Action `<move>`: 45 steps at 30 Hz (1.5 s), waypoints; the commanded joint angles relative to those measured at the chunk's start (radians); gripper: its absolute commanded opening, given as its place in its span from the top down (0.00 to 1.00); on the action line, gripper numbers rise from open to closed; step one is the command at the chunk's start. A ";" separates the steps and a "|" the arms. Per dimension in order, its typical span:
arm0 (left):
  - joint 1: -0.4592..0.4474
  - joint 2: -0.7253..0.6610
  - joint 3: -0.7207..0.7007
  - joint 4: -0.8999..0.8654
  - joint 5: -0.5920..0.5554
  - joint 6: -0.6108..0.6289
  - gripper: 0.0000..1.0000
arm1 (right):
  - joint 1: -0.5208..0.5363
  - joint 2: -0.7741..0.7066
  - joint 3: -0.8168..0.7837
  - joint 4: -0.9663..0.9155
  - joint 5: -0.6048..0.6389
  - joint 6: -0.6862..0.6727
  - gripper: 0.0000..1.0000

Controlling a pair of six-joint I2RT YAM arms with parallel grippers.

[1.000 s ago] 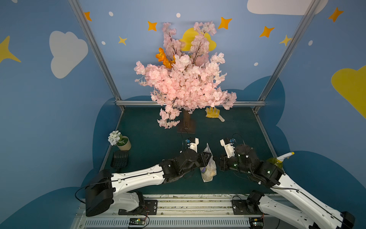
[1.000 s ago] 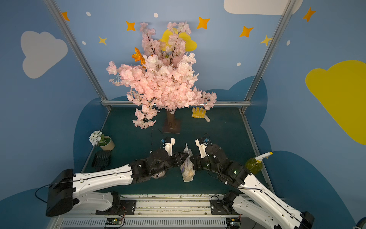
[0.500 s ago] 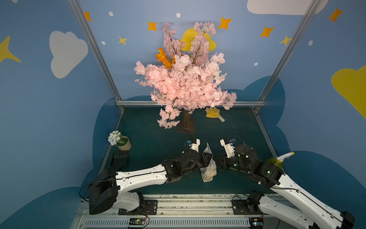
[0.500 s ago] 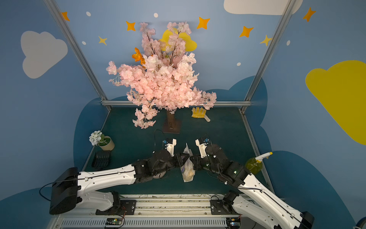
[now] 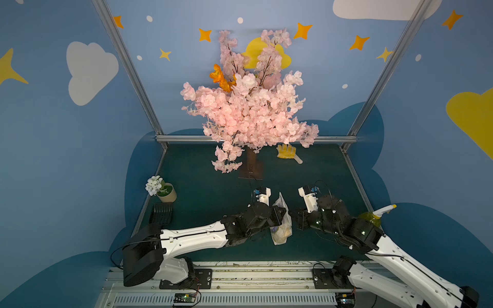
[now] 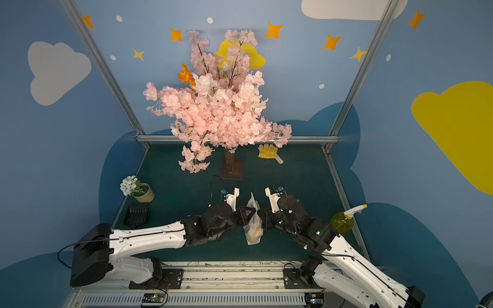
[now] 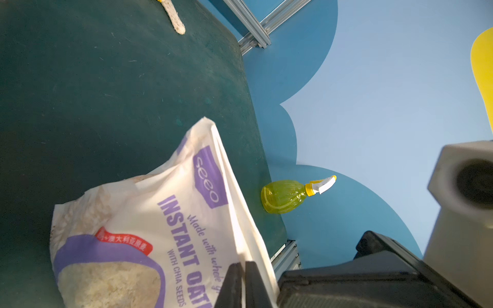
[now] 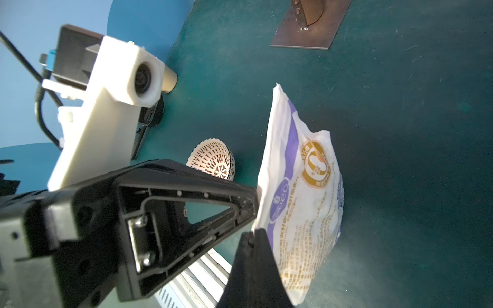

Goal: Pour the oats into the breakfast bowl
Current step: Open the oats bag at the center of the board.

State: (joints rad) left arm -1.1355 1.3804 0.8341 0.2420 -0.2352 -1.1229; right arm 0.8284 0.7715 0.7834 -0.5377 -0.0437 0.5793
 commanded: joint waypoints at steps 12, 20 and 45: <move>-0.005 0.038 0.063 -0.066 -0.015 0.022 0.88 | 0.004 -0.011 -0.022 -0.011 0.025 -0.011 1.00; -0.005 0.056 0.093 -0.076 -0.011 0.032 0.87 | 0.003 -0.010 -0.023 -0.010 0.025 -0.015 1.00; 0.001 0.080 0.050 0.029 -0.024 -0.041 0.97 | 0.004 -0.024 -0.036 -0.037 0.064 -0.026 0.95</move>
State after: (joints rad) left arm -1.1351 1.4414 0.8993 0.2371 -0.2520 -1.1542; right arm 0.8284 0.7567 0.7647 -0.5362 -0.0128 0.5671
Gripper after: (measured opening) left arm 0.042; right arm 0.044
